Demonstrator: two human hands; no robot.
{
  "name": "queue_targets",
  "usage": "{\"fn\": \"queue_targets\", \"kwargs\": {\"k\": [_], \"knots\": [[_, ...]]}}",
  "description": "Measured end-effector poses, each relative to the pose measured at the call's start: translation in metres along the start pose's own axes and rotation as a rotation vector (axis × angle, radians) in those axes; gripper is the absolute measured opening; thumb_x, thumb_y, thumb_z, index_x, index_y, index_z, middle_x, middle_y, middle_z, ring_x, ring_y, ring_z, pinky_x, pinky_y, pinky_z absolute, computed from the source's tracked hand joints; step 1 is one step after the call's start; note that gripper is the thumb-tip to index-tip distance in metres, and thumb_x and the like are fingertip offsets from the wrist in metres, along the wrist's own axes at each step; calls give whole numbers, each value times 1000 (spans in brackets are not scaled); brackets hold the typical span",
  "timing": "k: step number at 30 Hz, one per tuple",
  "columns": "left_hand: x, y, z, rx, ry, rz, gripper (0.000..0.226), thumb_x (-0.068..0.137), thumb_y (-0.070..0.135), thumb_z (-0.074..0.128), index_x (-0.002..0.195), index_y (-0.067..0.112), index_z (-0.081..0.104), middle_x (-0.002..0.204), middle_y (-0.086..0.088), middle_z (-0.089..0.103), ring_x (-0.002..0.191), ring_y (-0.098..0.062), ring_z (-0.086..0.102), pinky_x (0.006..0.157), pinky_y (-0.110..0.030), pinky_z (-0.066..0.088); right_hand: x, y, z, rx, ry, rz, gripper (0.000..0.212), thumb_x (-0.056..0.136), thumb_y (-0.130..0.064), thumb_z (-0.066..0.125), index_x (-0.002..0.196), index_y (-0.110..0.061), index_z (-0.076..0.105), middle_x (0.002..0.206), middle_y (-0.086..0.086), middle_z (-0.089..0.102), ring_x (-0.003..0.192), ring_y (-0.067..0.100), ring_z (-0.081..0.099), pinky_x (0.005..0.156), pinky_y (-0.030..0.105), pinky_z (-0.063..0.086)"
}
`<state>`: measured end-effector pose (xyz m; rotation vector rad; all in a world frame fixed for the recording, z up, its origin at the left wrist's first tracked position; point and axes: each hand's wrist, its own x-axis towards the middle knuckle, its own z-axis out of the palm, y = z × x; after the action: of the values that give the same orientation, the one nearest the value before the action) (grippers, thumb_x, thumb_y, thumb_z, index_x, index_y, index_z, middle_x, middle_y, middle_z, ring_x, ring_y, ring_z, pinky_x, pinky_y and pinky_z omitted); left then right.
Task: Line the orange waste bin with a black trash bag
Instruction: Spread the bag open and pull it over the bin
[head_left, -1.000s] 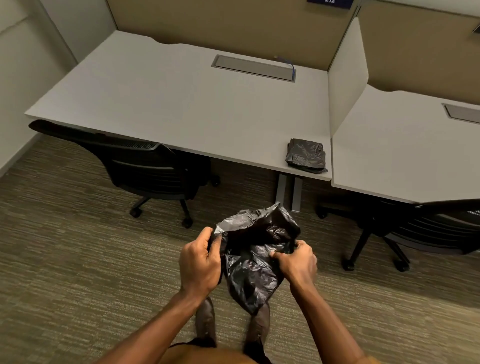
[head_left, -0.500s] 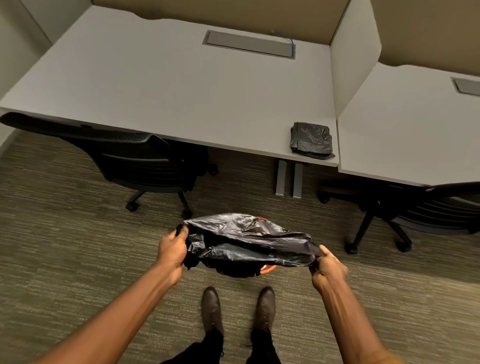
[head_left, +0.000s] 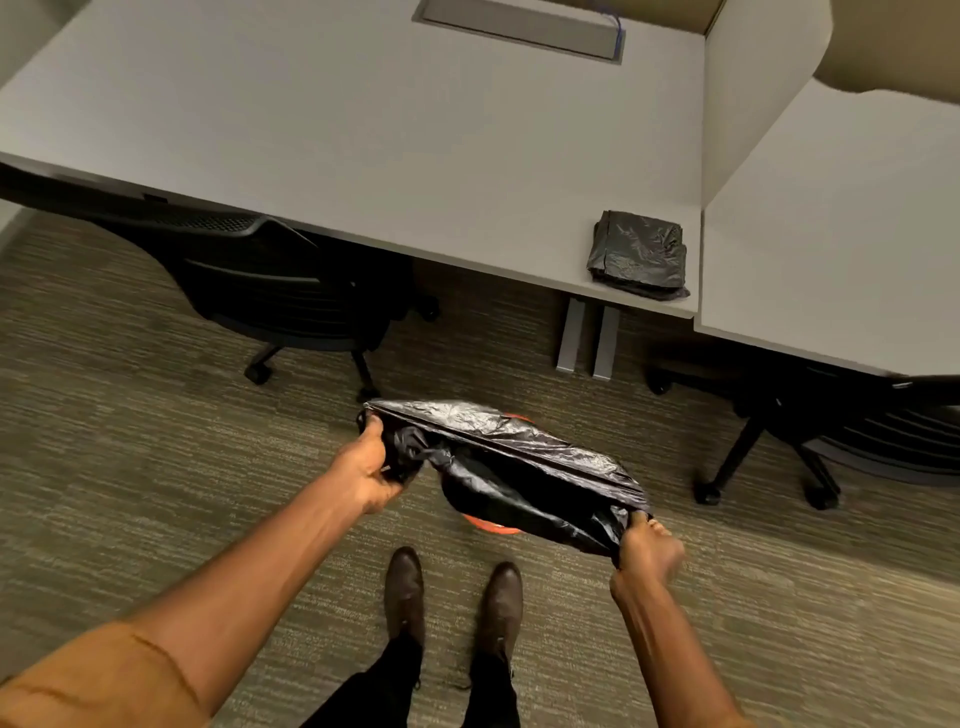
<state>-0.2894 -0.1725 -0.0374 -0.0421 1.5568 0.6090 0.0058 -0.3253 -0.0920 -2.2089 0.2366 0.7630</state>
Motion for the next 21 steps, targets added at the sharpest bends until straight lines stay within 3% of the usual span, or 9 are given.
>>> {"fn": "queue_targets", "kwargs": {"k": [2, 4, 6, 8, 11, 16, 19, 21], "knots": [[5, -2, 9, -67, -32, -17, 44, 109, 48, 60, 95, 7, 67, 81, -14, 79, 67, -26, 77, 41, -31, 63, 16, 2, 2, -77, 18, -28, 44, 100, -12, 67, 59, -11, 52, 66, 15, 57, 63, 28, 47, 59, 44, 34], [13, -7, 17, -67, -58, -17, 43, 110, 46, 60, 94, 7, 68, 62, -12, 79, 47, -21, 76, 41, -29, 62, 32, 2, 5, -66, -10, -21, 44, 100, -12, 64, 59, -12, 49, 60, 8, 48, 59, 24, 40, 55, 42, 29], [27, -14, 19, -79, -67, -30, 41, 111, 43, 59, 93, 8, 69, 58, -10, 77, 42, -19, 74, 41, -28, 61, 53, 4, 8, -48, -18, -6, 43, 100, -10, 62, 60, -13, 47, 59, 2, 41, 59, 21, 34, 54, 38, 25], [44, -21, 20, -71, -80, -30, 41, 113, 41, 56, 93, 9, 70, 62, -10, 79, 45, -19, 75, 42, -28, 62, 75, 9, 11, -53, -12, -8, 43, 101, -10, 61, 61, -14, 48, 60, 2, 41, 60, 20, 33, 58, 38, 26], [70, -34, 23, -88, -93, -7, 36, 116, 34, 50, 98, 11, 72, 70, -8, 83, 60, -19, 81, 57, -31, 66, 108, 19, 18, -105, -13, -47, 44, 104, -12, 60, 62, -13, 48, 60, 4, 44, 60, 23, 36, 69, 40, 31], [119, -55, 24, -108, -45, 51, 29, 117, 23, 47, 97, 12, 66, 64, -5, 82, 84, -21, 75, 83, -42, 58, 152, 47, 28, -282, -27, -139, 45, 101, -12, 64, 59, -10, 48, 56, 4, 41, 55, 19, 31, 55, 42, 27], [154, -71, 27, -109, -9, 35, 30, 118, 21, 42, 100, 10, 63, 63, -8, 81, 92, -24, 69, 103, -49, 51, 174, 71, 40, -356, -40, -144, 37, 103, -17, 64, 69, -3, 60, 65, 13, 52, 62, 26, 42, 65, 41, 34], [178, -81, 27, -116, -16, 12, 34, 119, 21, 37, 101, 11, 64, 63, -6, 81, 87, -23, 71, 98, -47, 54, 184, 87, 52, -390, -46, -166, 38, 104, -19, 61, 71, -1, 61, 73, 21, 60, 69, 31, 50, 68, 41, 37]]}}
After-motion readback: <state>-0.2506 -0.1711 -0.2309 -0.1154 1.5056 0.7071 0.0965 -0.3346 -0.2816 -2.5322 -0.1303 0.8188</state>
